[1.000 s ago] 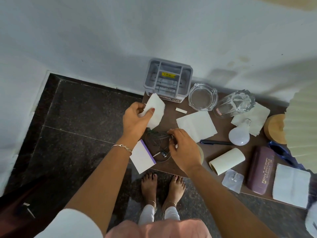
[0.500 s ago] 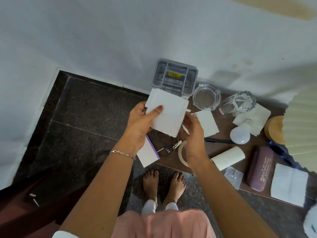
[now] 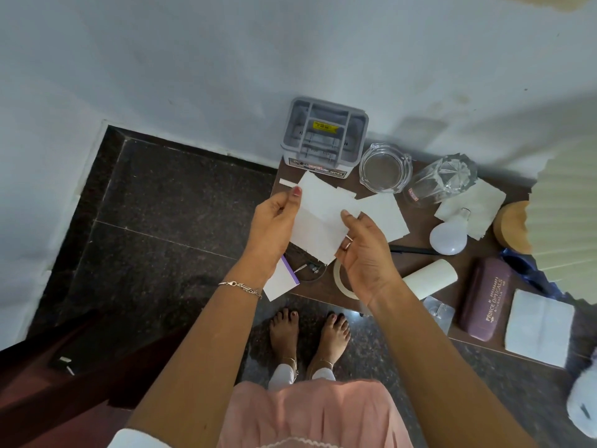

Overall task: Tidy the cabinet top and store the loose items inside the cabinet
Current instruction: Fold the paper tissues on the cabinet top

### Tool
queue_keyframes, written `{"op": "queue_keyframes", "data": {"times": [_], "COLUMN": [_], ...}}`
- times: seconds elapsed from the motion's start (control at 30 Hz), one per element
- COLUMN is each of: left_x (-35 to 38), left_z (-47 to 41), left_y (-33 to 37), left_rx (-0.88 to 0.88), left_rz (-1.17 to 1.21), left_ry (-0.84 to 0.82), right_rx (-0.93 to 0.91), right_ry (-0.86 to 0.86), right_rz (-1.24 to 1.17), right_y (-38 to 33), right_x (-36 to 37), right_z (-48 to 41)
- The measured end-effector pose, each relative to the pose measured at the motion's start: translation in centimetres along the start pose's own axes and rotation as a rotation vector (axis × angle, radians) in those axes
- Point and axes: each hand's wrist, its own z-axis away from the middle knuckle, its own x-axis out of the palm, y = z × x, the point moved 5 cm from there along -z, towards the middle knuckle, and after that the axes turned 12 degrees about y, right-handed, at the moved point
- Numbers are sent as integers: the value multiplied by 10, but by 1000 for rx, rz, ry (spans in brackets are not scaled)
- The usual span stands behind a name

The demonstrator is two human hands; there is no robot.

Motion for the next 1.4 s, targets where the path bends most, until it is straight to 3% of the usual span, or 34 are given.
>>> {"op": "queue_keyframes", "data": {"times": [0.17, 0.4, 0.6, 0.7, 0.83, 1.0, 1.17, 1.4], "left_x": [0, 0, -4, 0, 5, 4, -4, -7], "left_z": [1, 0, 4, 12, 19, 21, 12, 7], "left_y": [-7, -10, -26, -33, -37, -36, -29, -28], "left_rx": [43, -25, -519, -641, -617, -539, -447, -426], "left_rz": [-32, 51, 417, 508, 444, 451, 441, 403], "left_ry": [52, 55, 19, -37, -69, 32, 70, 67], "right_rx": [-40, -62, -87, -104, -130, -161, -209, -137], "right_ry": [-33, -4, -16, -1, 65, 110, 76, 45], "right_rz": [46, 47, 29, 24, 9, 31, 107, 88], "right_y": [5, -1, -8, -11, -15, -17, -18, -13], "right_x": [3, 1, 1, 3, 4, 2, 0, -1], "right_z": [-2, -2, -2, 0, 0, -3, -5, 0]}}
